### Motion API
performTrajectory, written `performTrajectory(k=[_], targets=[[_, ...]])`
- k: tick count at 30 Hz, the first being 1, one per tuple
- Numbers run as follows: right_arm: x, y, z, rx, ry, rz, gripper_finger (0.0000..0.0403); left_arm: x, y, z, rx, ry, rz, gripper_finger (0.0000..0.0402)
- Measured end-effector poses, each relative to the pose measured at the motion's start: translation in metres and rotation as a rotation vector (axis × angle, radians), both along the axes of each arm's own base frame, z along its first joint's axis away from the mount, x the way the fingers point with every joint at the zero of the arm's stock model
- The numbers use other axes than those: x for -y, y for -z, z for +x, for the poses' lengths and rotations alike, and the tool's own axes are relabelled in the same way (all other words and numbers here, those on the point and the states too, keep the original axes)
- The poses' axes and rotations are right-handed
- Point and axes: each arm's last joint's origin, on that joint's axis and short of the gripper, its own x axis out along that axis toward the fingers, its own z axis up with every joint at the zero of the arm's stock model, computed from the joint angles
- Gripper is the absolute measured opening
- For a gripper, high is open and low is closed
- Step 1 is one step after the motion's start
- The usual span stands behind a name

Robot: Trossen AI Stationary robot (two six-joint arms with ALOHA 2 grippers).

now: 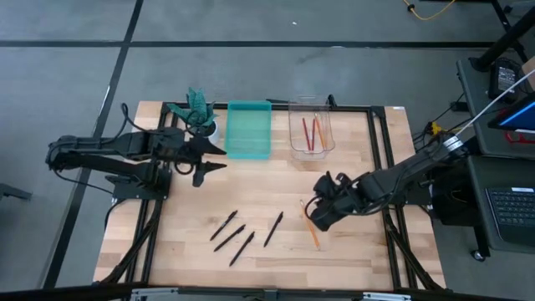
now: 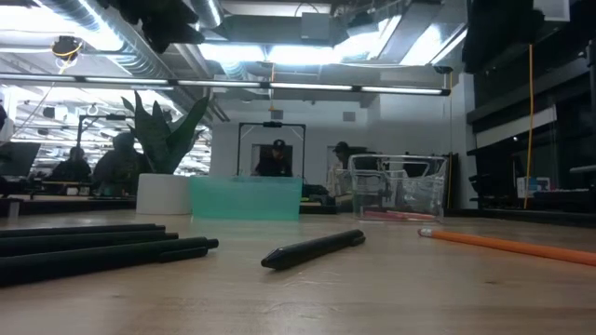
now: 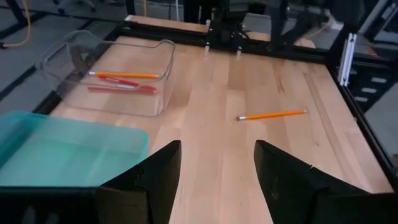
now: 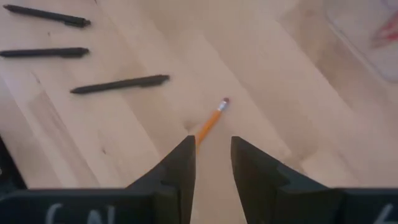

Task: Sort pens & pencils
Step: Put the yellow pencil into the transparent bin

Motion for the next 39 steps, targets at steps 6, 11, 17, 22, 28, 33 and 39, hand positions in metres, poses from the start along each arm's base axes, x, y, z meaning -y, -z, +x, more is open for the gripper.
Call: performTrajectory(k=[6,11,17,22,28,33,39], targets=[[0.0,0.023,0.004,0.052,0.022,0.016,0.0103,-0.005,-0.001,0.0,0.006,-0.033,-0.001,0.0198],[0.005,0.039,0.009,0.116,0.092,0.057,0.0108,-0.008,-0.001,-0.001,0.005,-0.051,-0.001,0.0198],[0.019,0.055,0.017,0.087,0.127,0.121,0.0159,-0.009,0.0,-0.001,0.003,-0.053,-0.001,0.0198],[0.026,0.066,0.022,0.079,0.142,0.135,0.0203,-0.009,0.0,-0.001,-0.004,-0.053,-0.002,0.0198],[0.027,0.068,0.021,0.088,0.137,0.107,0.0215,-0.009,0.0,-0.001,-0.005,-0.053,-0.001,0.0198],[0.024,0.07,0.026,0.11,0.185,0.198,0.0216,-0.009,0.0,-0.001,-0.006,-0.05,0.005,0.0198],[0.019,0.097,0.033,-0.011,0.214,0.236,0.0216,-0.009,0.0,-0.001,-0.003,-0.044,0.019,0.0198]])
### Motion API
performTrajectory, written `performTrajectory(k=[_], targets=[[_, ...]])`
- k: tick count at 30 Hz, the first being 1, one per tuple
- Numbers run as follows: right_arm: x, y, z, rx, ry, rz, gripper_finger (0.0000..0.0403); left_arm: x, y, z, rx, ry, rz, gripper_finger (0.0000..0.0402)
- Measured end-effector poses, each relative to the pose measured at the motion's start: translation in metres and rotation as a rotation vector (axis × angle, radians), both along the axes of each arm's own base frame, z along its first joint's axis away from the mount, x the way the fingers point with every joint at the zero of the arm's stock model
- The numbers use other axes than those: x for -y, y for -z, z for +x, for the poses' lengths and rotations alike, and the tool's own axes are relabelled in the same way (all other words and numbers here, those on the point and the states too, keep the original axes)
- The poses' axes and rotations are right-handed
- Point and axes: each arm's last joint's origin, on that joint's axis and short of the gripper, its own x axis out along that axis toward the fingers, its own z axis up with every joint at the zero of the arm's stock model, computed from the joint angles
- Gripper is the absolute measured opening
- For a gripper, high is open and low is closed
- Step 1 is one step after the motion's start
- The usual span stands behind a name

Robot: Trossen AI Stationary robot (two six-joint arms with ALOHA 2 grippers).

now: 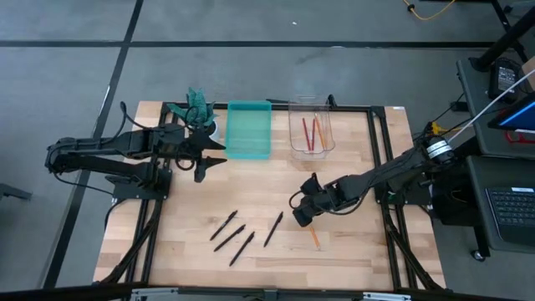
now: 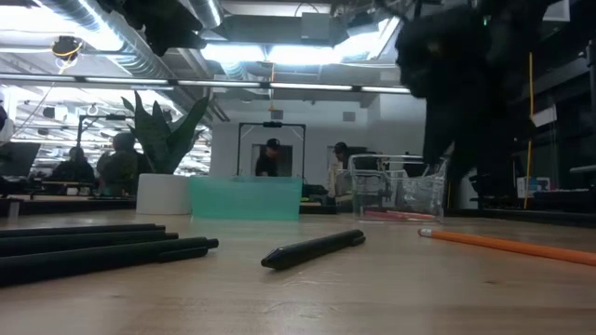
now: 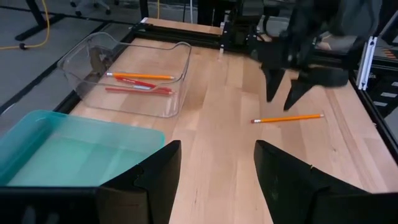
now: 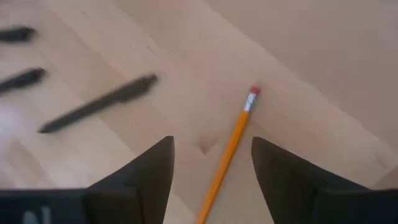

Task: Sort pens & pencils
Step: Put the yellow pencil into the transparent bin

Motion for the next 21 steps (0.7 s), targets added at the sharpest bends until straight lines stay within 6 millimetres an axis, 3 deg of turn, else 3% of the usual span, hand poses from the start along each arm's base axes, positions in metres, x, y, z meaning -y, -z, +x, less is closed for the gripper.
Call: performTrajectory(k=[11,21], targets=[[-0.009,0.03,0.018,-0.129,-0.019,0.024,0.0216,0.0,0.0,0.0,0.001,0.0,-0.001,0.0198],[-0.008,0.048,0.016,-0.242,0.048,0.014,0.0214,0.0,0.0,0.0,0.001,-0.001,-0.003,0.0198]])
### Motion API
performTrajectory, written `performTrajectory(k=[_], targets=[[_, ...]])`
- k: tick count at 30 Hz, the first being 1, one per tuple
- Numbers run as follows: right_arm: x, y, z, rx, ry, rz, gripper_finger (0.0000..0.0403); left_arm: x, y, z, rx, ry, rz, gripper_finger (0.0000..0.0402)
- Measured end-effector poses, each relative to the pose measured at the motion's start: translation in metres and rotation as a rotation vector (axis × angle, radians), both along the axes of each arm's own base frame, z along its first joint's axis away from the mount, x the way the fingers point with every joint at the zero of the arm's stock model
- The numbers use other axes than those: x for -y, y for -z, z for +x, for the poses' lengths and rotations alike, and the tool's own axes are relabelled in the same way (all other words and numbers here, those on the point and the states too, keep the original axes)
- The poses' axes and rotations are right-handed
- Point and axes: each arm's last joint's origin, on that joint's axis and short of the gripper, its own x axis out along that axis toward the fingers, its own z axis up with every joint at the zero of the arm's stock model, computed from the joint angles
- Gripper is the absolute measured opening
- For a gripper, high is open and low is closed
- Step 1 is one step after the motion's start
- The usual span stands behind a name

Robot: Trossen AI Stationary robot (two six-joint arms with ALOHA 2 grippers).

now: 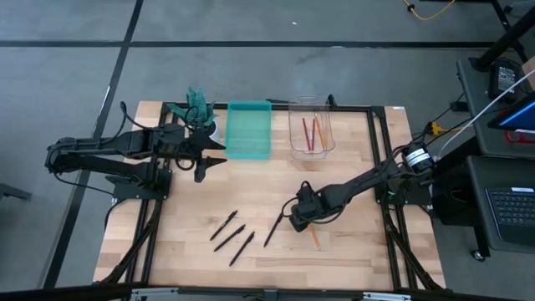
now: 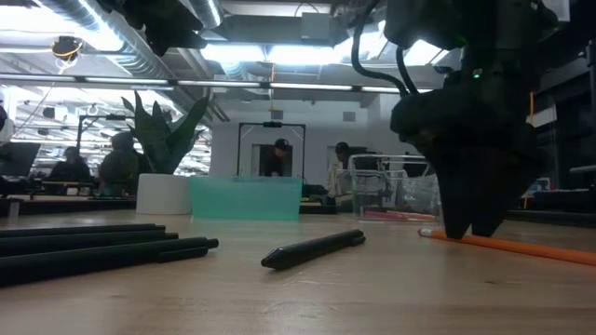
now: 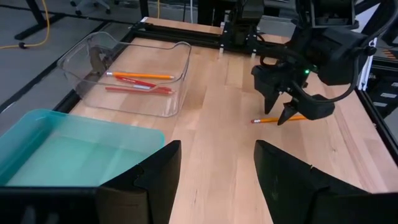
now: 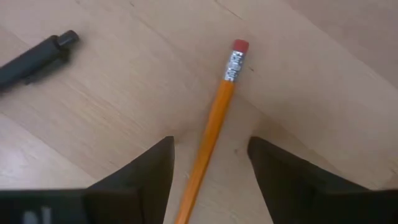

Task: Sort pens & pencils
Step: Put the yellow pencil into the transparent bin

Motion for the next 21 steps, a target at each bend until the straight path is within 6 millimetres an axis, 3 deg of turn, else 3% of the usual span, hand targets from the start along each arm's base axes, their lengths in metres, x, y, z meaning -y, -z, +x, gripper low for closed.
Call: performTrajectory(k=[4,18,21], targets=[[-0.0003,0.0057,-0.0004,-0.029,0.002,0.002,0.0189,0.0,0.0,0.0,0.0,0.0,0.0,0.0198],[0.0069,0.0095,-0.004,-0.105,-0.007,-0.009,0.0025,0.0,0.0,0.0,0.0,0.0,0.0,0.0198],[0.0079,0.0095,-0.0037,-0.109,-0.029,-0.006,0.0012,0.0,0.0,0.0,0.0,0.0,0.0,0.0198]])
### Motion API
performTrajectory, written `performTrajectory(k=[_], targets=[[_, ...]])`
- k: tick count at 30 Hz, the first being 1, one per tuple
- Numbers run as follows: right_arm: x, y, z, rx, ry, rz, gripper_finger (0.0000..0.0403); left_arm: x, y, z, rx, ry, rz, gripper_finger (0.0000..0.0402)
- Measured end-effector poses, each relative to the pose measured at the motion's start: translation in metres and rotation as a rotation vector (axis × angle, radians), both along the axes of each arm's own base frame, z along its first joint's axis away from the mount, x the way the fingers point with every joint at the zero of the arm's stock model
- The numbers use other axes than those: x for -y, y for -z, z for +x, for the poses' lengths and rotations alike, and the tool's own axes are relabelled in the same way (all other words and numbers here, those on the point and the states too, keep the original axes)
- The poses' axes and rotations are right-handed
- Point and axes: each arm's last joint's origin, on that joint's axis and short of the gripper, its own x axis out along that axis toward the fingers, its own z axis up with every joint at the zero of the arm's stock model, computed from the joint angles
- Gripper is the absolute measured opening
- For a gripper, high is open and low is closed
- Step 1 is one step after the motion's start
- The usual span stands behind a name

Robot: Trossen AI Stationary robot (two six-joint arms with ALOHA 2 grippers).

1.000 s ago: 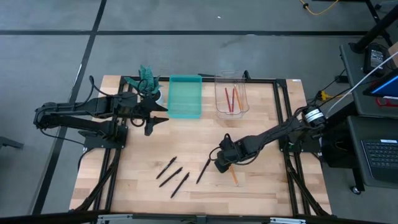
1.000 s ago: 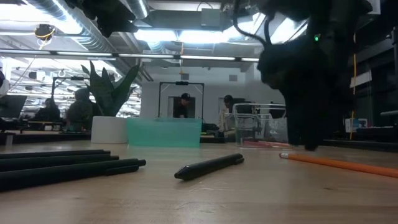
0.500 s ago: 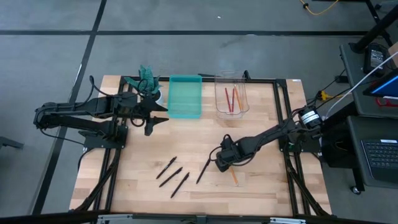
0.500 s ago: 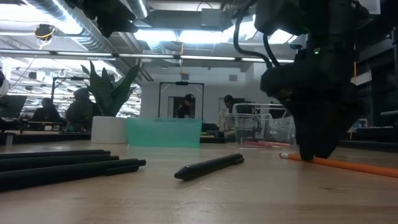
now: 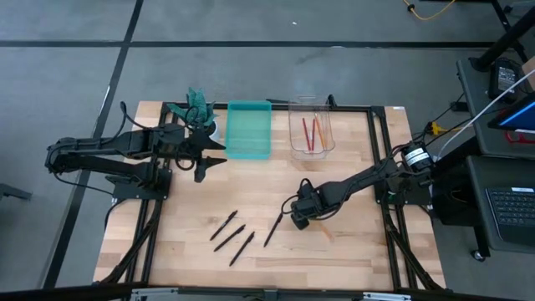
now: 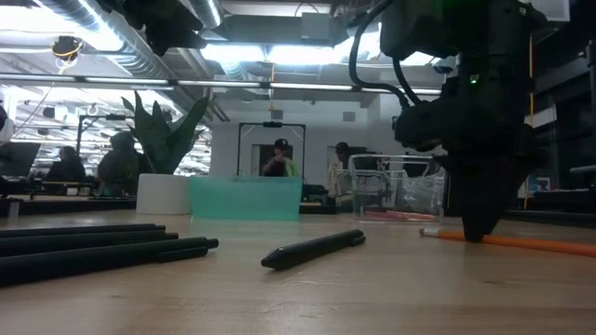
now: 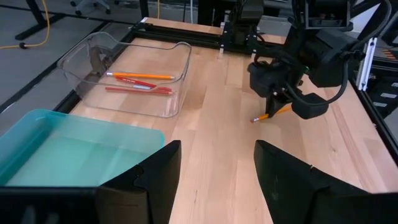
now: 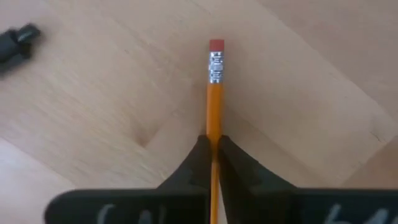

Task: Sort pens & pencils
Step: Put the yellow pencil into the transparent bin

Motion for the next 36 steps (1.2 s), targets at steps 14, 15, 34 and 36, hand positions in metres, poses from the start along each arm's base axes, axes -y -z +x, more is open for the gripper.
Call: performTrajectory(k=[14,15,34,36], targets=[[0.003,-0.052,0.023,-0.052,-0.217,-0.143,0.0001,0.0,0.0,0.0,0.0,0.001,0.002,0.0198],[0.004,-0.059,0.025,-0.056,-0.237,-0.146,0.0001,0.0,0.0,0.0,0.0,0.001,0.003,0.0198],[0.109,-0.243,0.025,0.057,-0.245,-0.559,0.0001,0.0,0.0,0.0,0.003,0.002,0.004,0.0198],[0.131,-0.255,0.019,0.078,-0.214,-0.574,0.0001,0.0,0.0,0.0,0.003,0.002,0.004,0.0198]])
